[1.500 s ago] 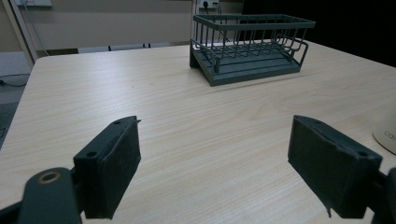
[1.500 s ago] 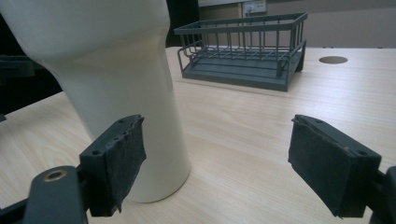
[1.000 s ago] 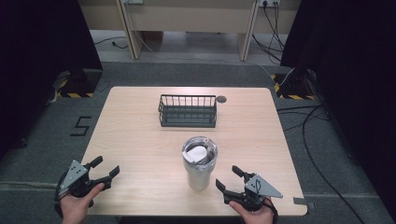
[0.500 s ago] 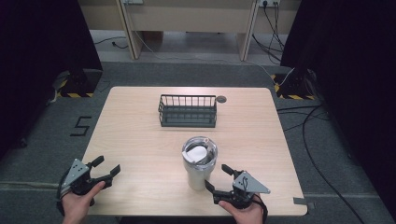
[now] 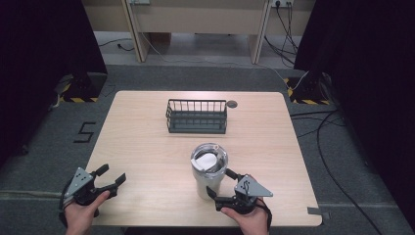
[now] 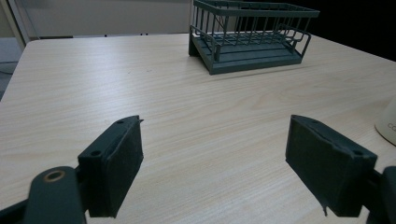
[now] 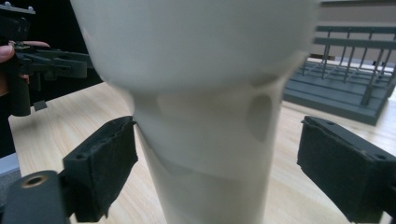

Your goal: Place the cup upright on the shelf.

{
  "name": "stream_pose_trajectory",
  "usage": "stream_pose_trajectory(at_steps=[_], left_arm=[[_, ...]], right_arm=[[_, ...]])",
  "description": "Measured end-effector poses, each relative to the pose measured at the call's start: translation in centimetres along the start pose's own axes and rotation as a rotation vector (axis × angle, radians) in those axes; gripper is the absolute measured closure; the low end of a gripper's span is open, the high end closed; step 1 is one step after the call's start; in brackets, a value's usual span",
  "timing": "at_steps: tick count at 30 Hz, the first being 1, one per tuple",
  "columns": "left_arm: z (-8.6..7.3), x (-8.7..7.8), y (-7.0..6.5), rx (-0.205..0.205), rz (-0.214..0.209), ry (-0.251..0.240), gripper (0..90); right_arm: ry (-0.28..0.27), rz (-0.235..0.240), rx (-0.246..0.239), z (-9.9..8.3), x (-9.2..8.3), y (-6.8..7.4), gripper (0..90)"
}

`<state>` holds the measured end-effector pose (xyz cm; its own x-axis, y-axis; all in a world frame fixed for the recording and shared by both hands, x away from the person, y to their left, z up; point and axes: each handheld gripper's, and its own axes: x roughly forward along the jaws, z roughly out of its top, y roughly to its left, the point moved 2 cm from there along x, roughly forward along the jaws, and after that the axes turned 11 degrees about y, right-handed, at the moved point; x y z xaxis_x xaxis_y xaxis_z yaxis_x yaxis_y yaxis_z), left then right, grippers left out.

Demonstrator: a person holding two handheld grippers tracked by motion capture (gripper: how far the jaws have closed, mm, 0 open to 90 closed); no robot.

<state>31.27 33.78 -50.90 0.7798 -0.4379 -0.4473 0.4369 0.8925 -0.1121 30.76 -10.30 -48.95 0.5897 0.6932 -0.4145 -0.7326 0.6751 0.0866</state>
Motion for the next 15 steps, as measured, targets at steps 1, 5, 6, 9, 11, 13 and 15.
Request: stream_pose_trajectory(at_steps=[1,5,6,9,11,13,15], left_arm=[[0.0,0.0,-0.1,-0.001,-0.002,-0.001,18.5],[0.0,0.1,-0.1,-0.002,-0.005,0.004,18.9],[0.0,0.1,-0.1,-0.004,-0.004,0.004,19.1],[0.0,0.2,-0.2,-0.002,-0.008,0.005,19.4],[0.0,0.2,-0.2,-0.001,-0.009,0.005,19.5],[0.0,0.2,-0.1,-0.002,-0.008,0.005,19.5],[0.0,0.1,-0.1,-0.002,-0.008,0.005,19.5]], right_arm=[[-0.005,0.002,-0.007,0.2,0.3,0.0,10.2],[0.001,0.008,-0.014,0.5,0.9,0.2,9.1],[-0.001,0.012,-0.016,0.5,1.1,0.2,7.9],[-0.004,0.015,-0.025,0.8,1.9,0.3,4.6],[-0.006,0.014,-0.028,0.8,2.1,0.3,4.1],[-0.013,0.009,-0.025,0.9,2.3,0.1,3.5],[-0.020,0.007,-0.020,1.0,2.4,0.1,3.1]])
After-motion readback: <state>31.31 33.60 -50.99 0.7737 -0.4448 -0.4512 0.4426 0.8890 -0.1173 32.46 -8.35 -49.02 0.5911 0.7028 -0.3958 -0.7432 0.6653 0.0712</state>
